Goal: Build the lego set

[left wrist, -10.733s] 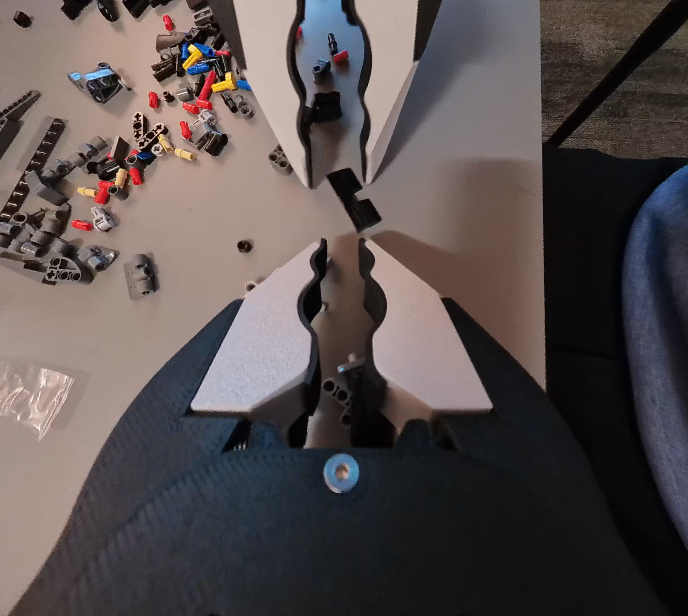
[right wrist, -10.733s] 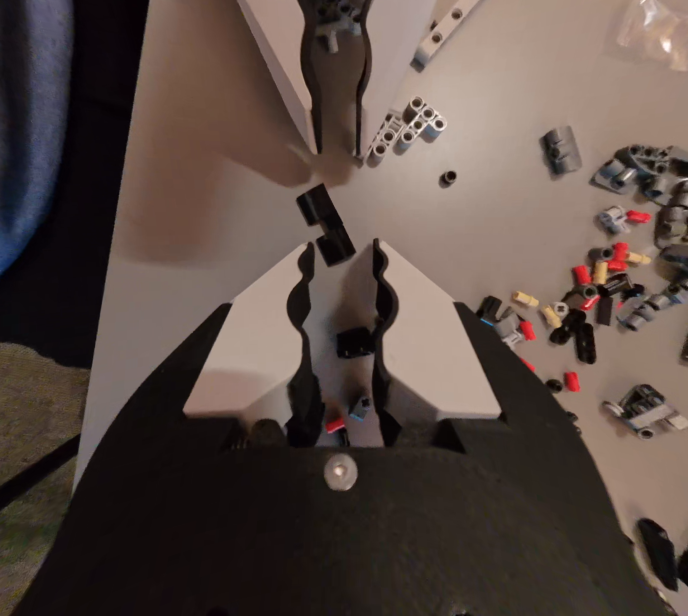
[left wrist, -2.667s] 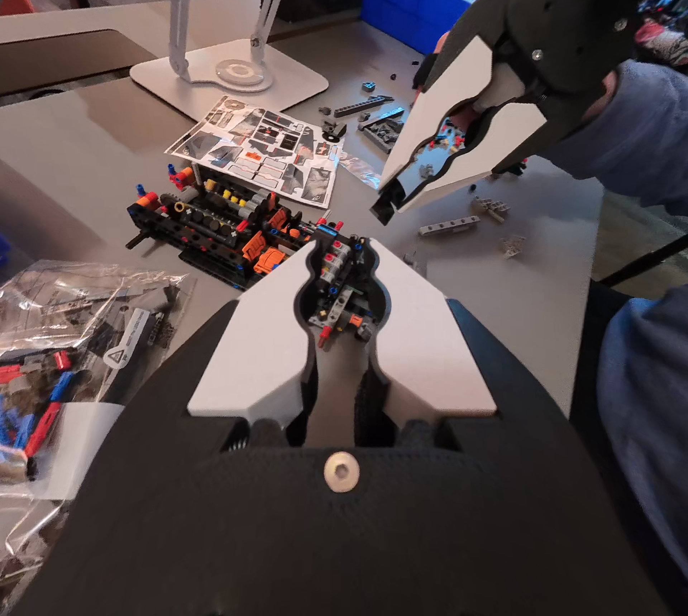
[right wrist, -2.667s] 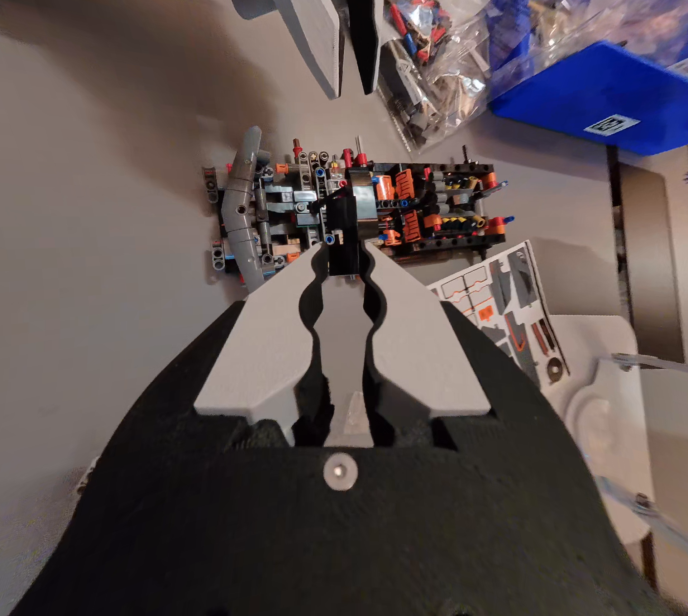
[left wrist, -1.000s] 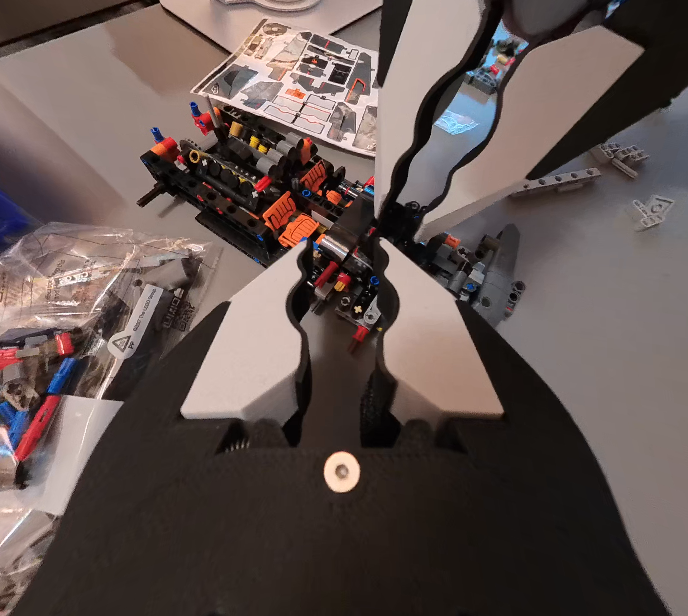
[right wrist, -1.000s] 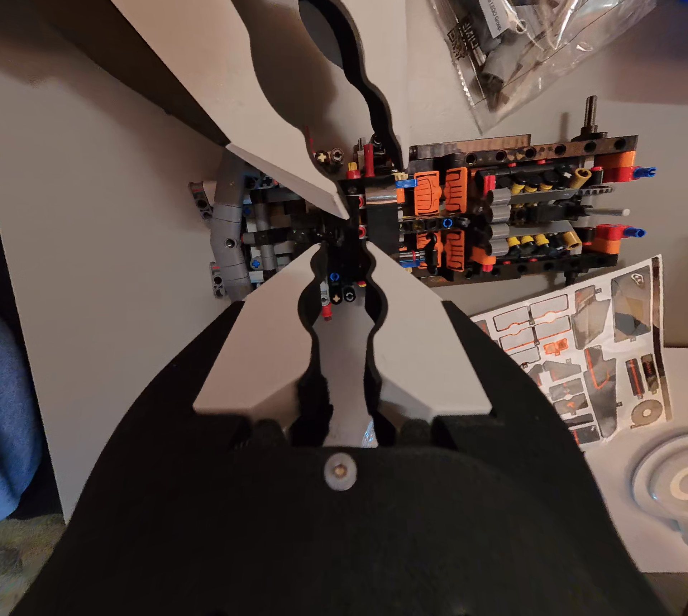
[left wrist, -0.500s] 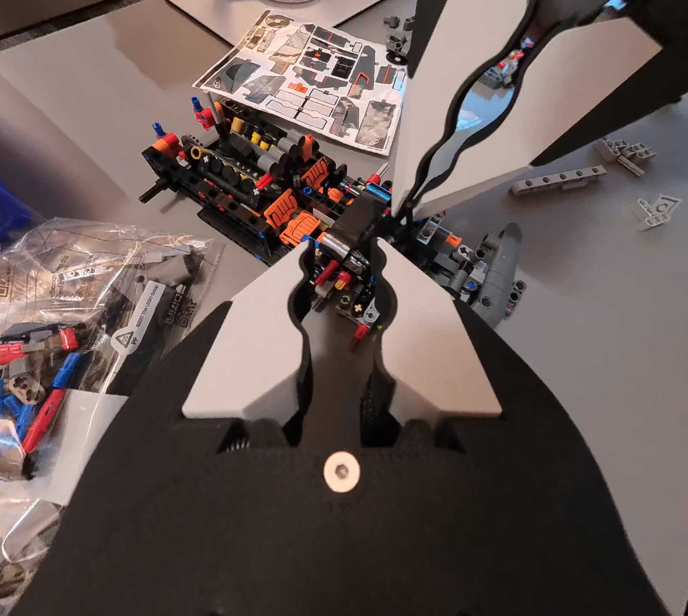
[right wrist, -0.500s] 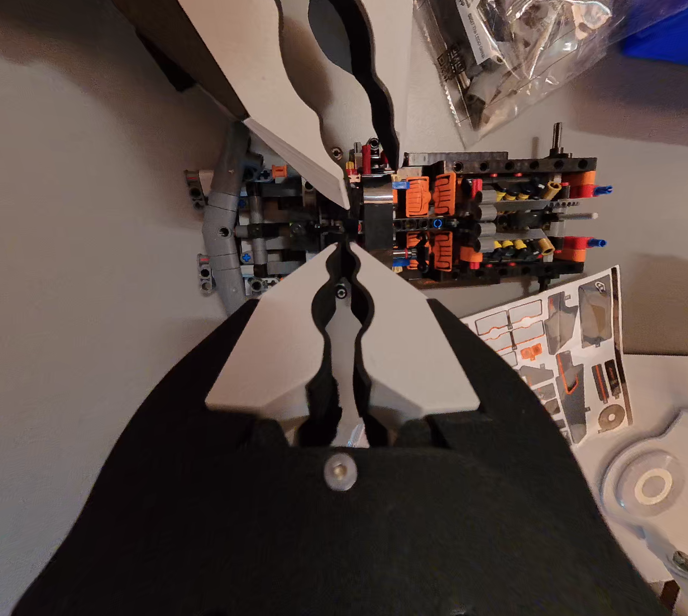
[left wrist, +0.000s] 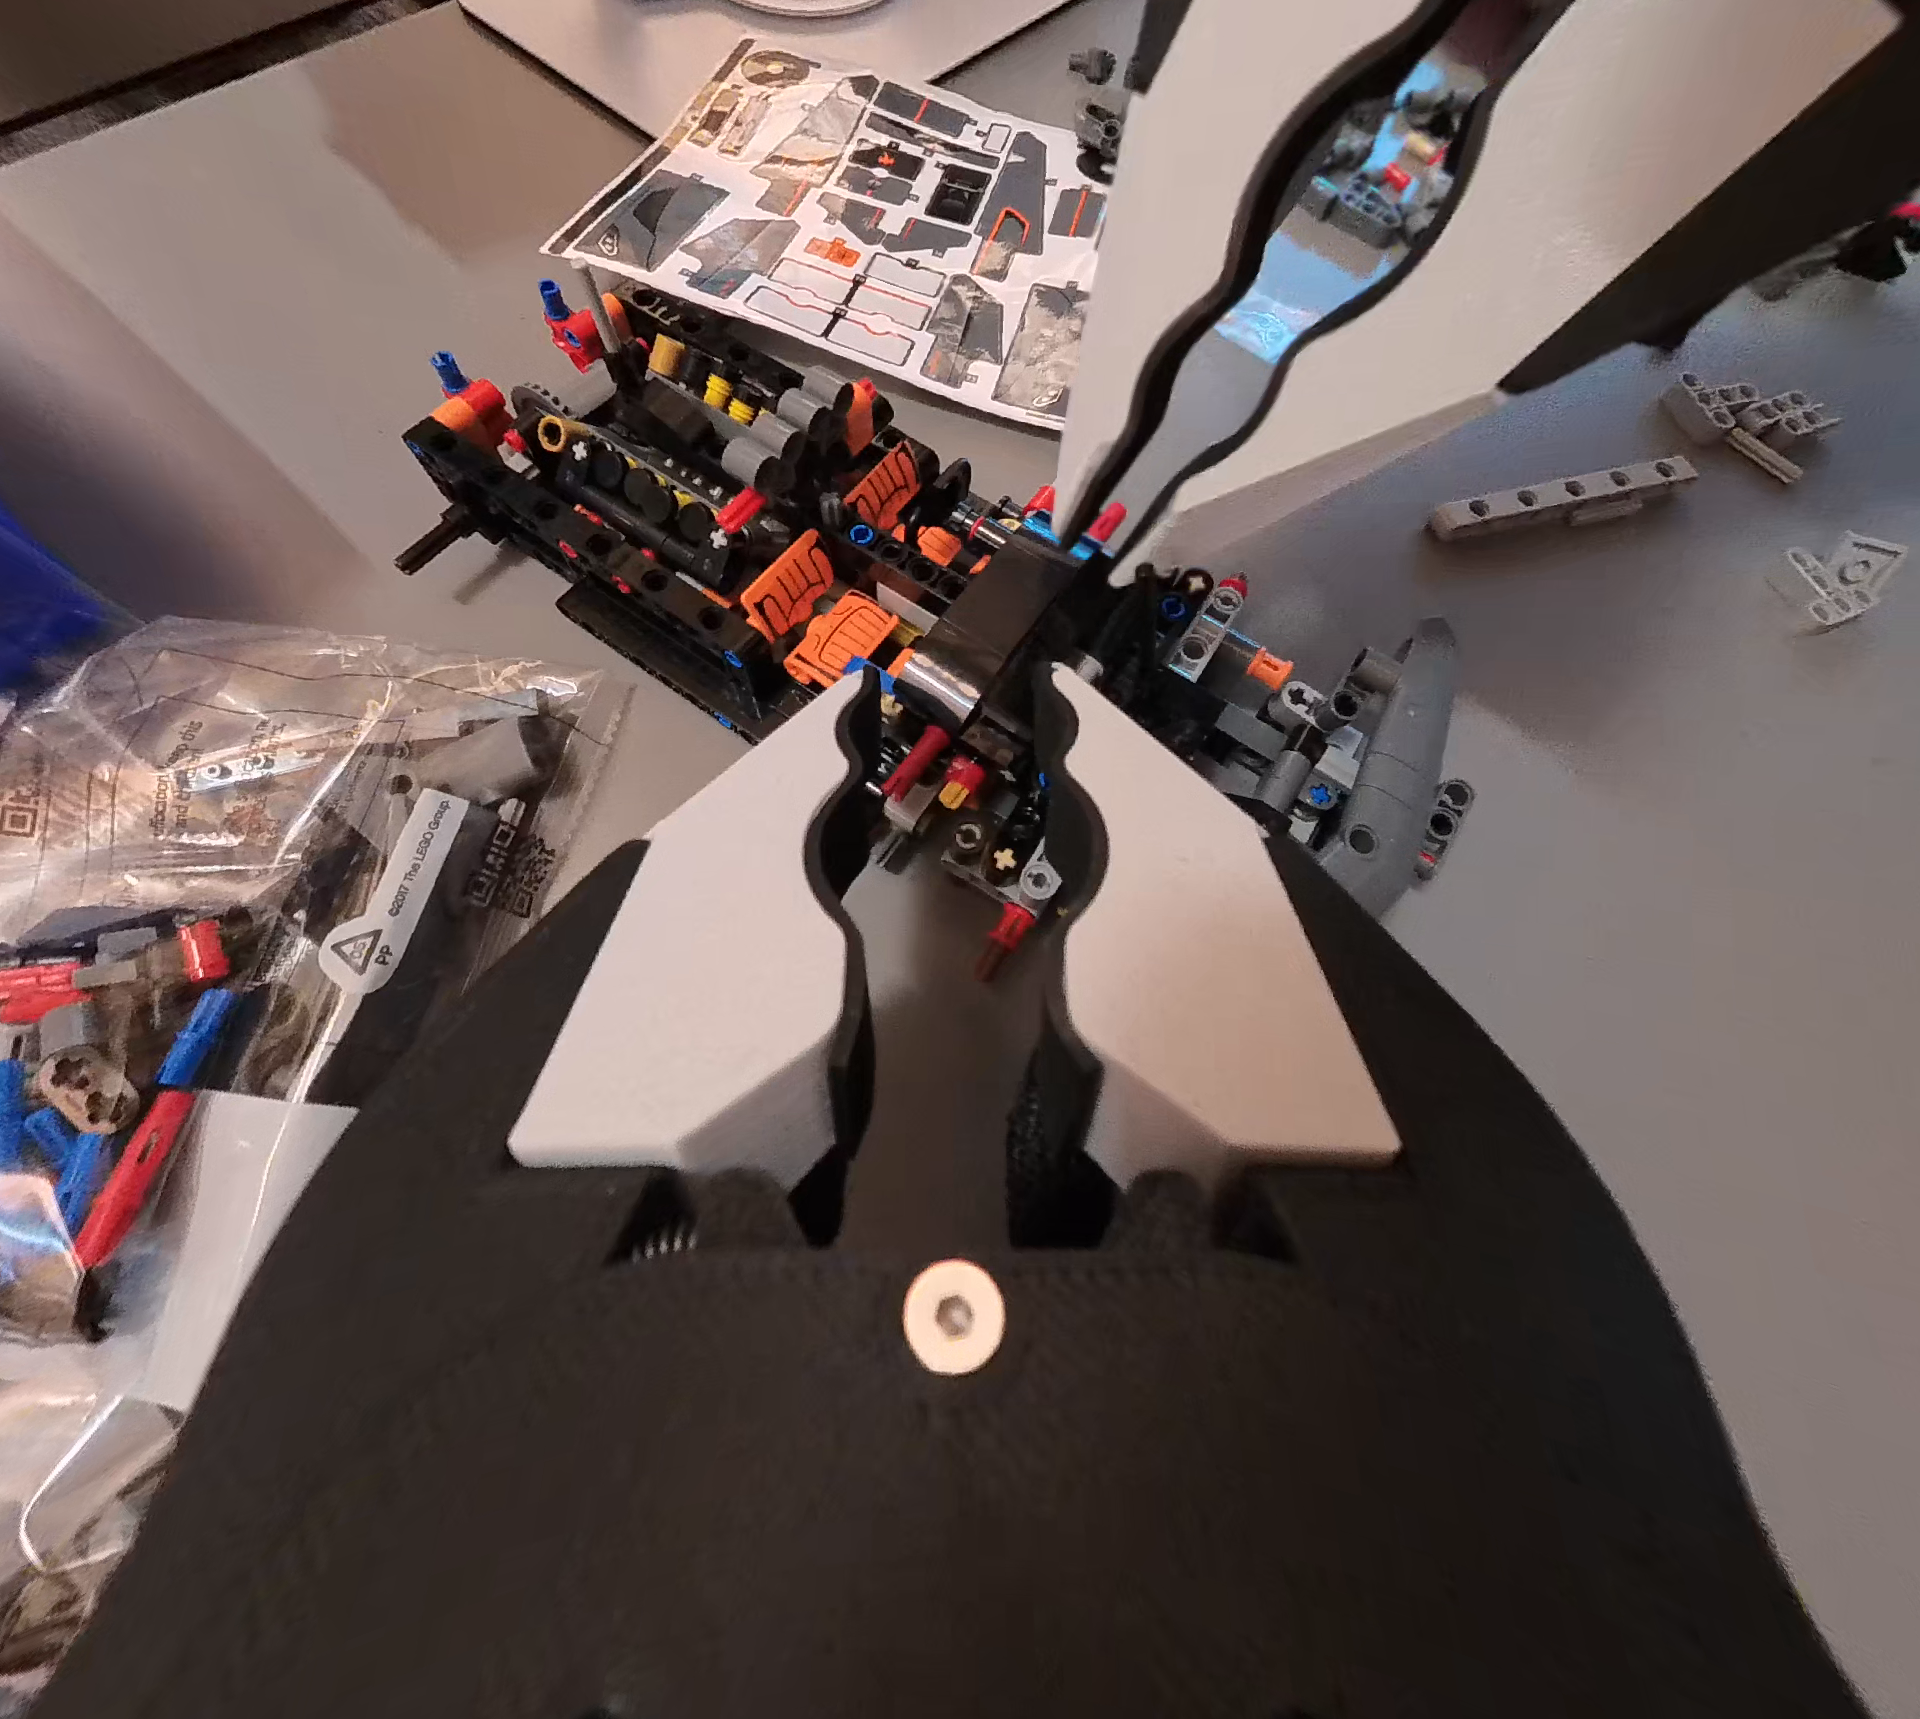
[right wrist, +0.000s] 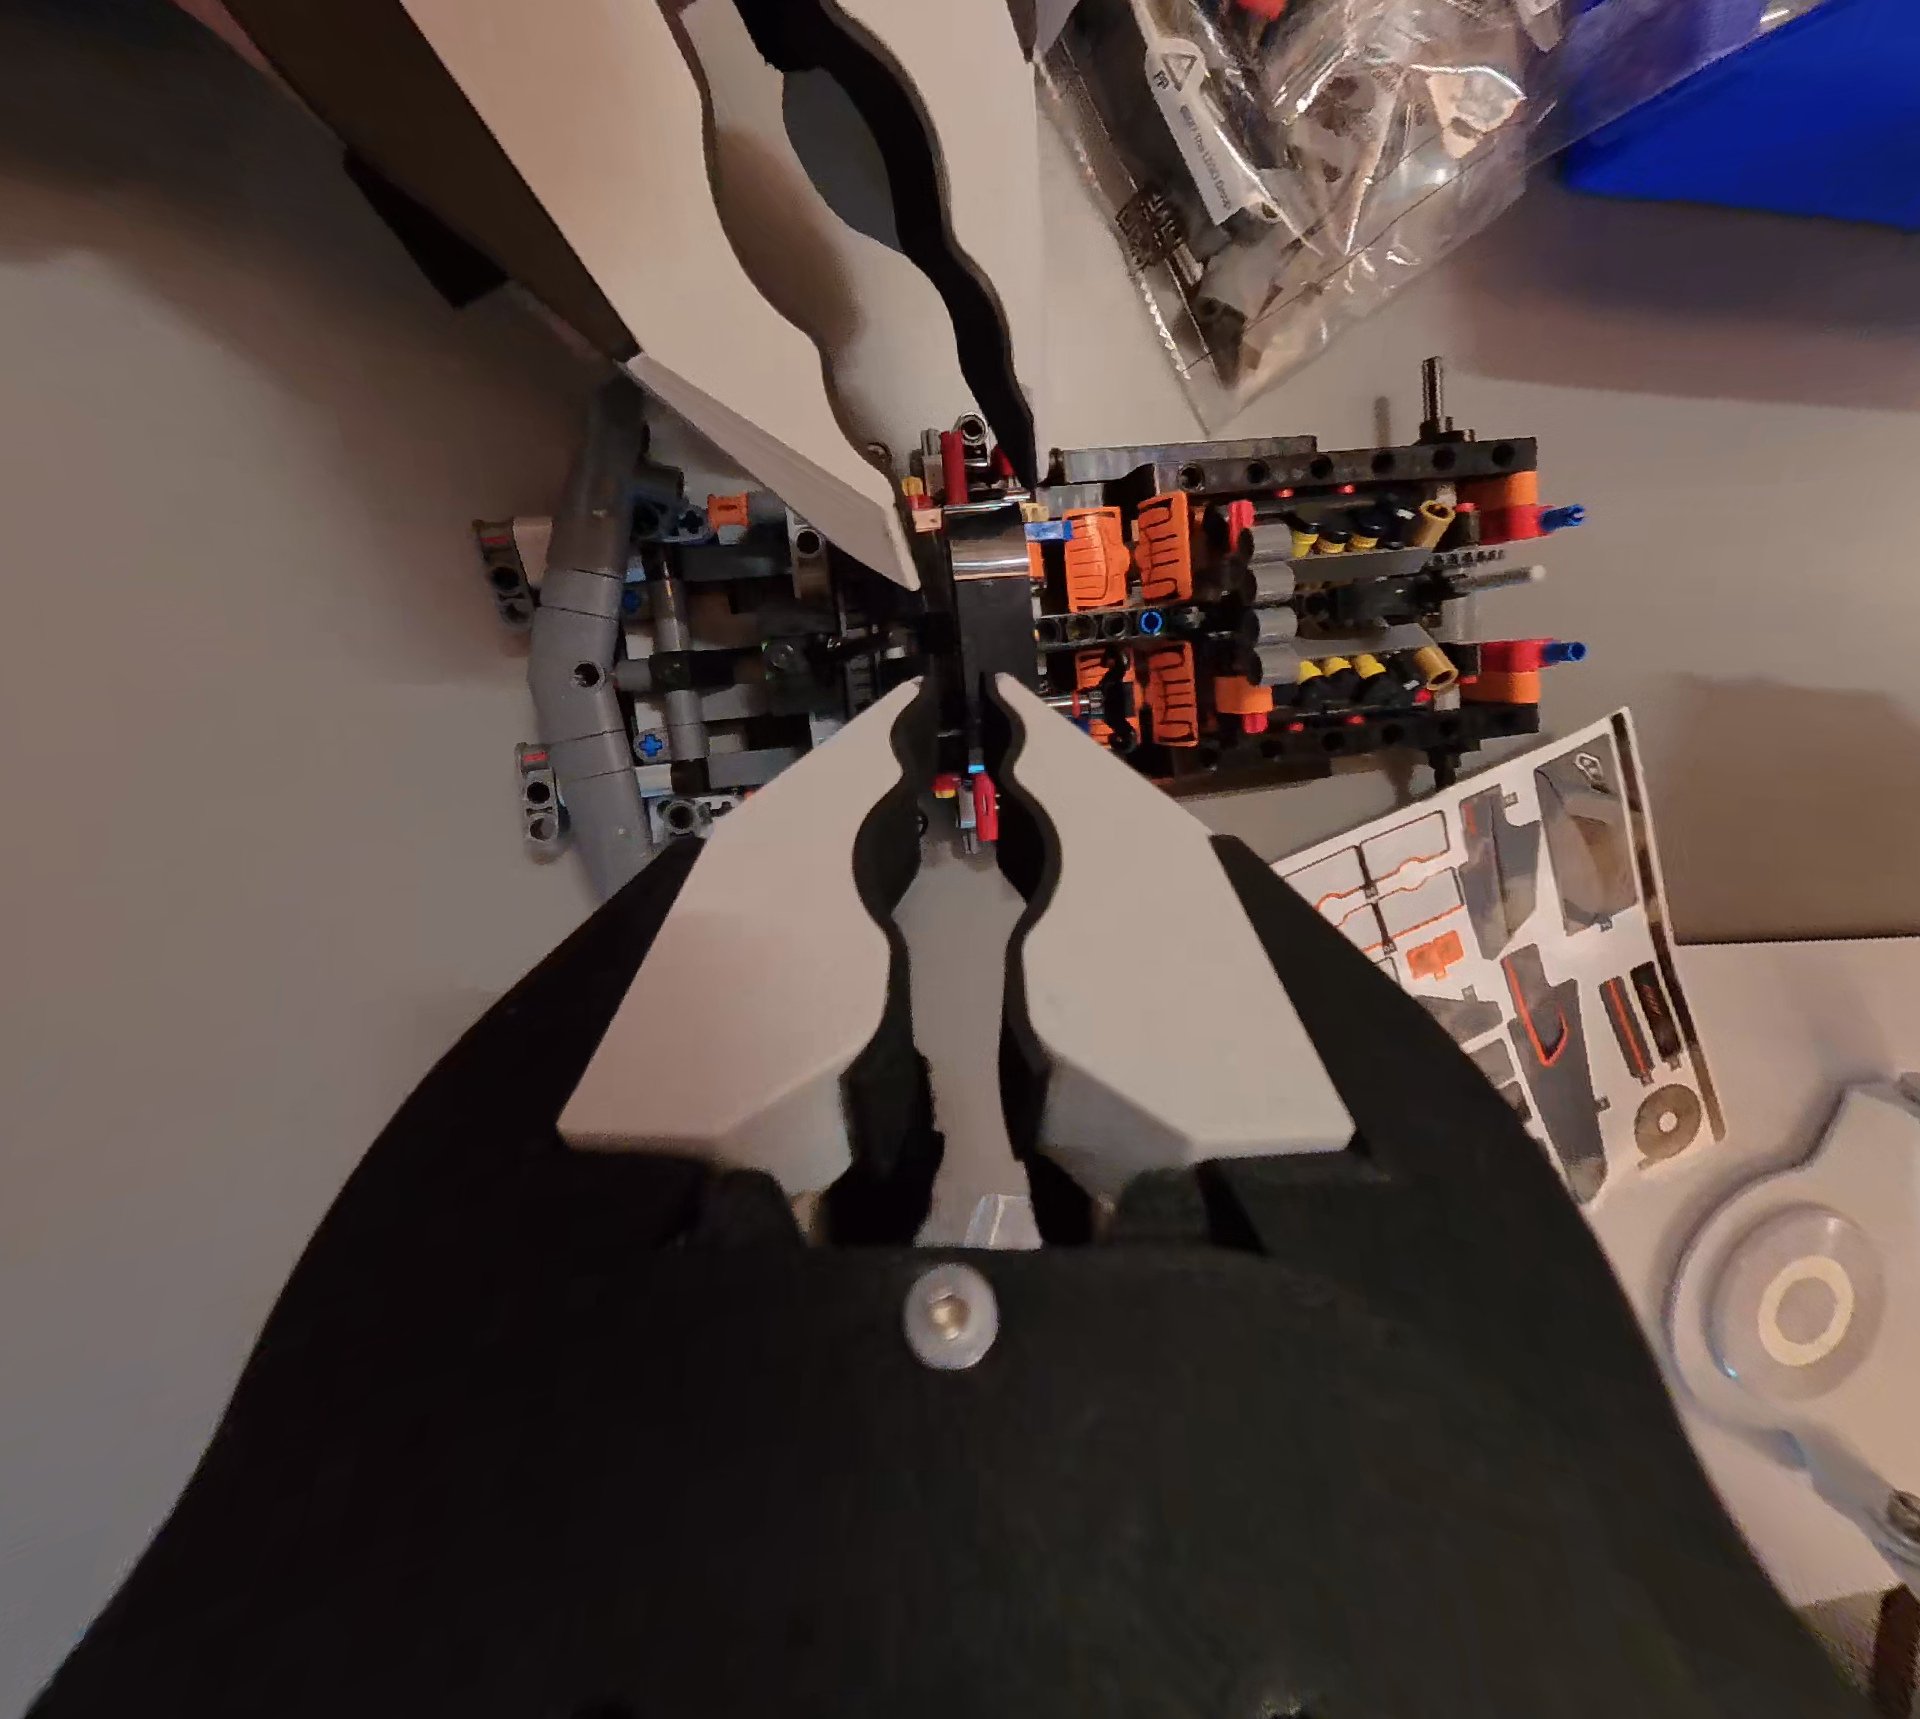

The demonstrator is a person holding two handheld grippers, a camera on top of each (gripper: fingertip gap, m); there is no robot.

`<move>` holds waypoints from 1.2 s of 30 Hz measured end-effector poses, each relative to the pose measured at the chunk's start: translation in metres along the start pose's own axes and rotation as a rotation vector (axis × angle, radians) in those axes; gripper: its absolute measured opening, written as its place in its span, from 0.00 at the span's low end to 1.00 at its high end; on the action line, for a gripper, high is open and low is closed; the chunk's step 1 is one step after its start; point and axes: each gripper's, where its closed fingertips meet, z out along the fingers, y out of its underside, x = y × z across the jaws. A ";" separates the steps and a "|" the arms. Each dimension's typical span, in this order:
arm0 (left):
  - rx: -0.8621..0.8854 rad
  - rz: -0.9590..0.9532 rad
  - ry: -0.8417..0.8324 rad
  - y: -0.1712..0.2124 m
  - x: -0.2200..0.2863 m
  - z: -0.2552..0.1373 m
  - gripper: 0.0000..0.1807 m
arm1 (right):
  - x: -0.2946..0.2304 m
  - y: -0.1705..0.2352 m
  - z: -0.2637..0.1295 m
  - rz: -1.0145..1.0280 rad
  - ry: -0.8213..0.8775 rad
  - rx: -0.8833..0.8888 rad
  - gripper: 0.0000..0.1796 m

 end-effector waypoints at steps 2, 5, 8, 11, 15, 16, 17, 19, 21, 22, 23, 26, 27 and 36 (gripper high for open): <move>0.000 -0.006 0.004 0.000 0.000 0.000 0.15 | 0.000 0.004 0.003 0.007 -0.020 -0.020 0.05; -0.001 -0.011 0.006 0.000 0.000 0.001 0.15 | 0.002 0.005 0.007 0.006 -0.028 -0.016 0.05; 0.000 -0.014 0.009 0.000 0.000 0.001 0.15 | 0.001 0.005 0.007 0.022 -0.057 -0.010 0.00; 0.004 -0.015 0.010 -0.001 -0.001 0.001 0.15 | 0.001 0.005 0.008 0.031 -0.079 -0.020 0.00; 0.000 -0.010 0.015 -0.001 0.000 0.002 0.14 | 0.003 0.007 0.007 0.020 -0.095 -0.043 0.00; 0.001 -0.009 0.018 -0.001 0.000 0.002 0.14 | 0.003 0.007 0.007 0.013 -0.097 -0.049 0.00; 0.004 -0.010 0.023 -0.002 0.001 0.002 0.13 | 0.003 0.008 0.007 0.010 -0.099 -0.055 0.00; 0.008 -0.020 0.034 -0.002 0.002 0.003 0.13 | 0.001 0.008 0.007 0.001 -0.110 -0.063 0.00; 0.004 -0.017 0.035 -0.002 0.002 0.002 0.12 | 0.001 0.007 0.007 -0.008 -0.105 -0.069 0.00; 0.001 -0.013 0.034 -0.002 0.002 0.003 0.12 | 0.000 0.008 0.007 -0.019 -0.100 -0.074 0.00; -0.001 -0.006 0.030 -0.002 0.002 0.003 0.11 | 0.000 0.008 0.007 -0.026 -0.095 -0.077 0.00; -0.007 0.006 0.025 -0.003 0.003 0.003 0.10 | 0.000 0.008 0.007 -0.031 -0.095 -0.070 0.00; -0.009 0.006 0.026 -0.003 0.003 0.003 0.09 | 0.000 0.008 0.007 -0.024 -0.101 -0.065 0.00; -0.012 0.010 0.029 -0.004 0.003 0.004 0.06 | 0.000 0.009 0.007 -0.016 -0.154 -0.083 0.00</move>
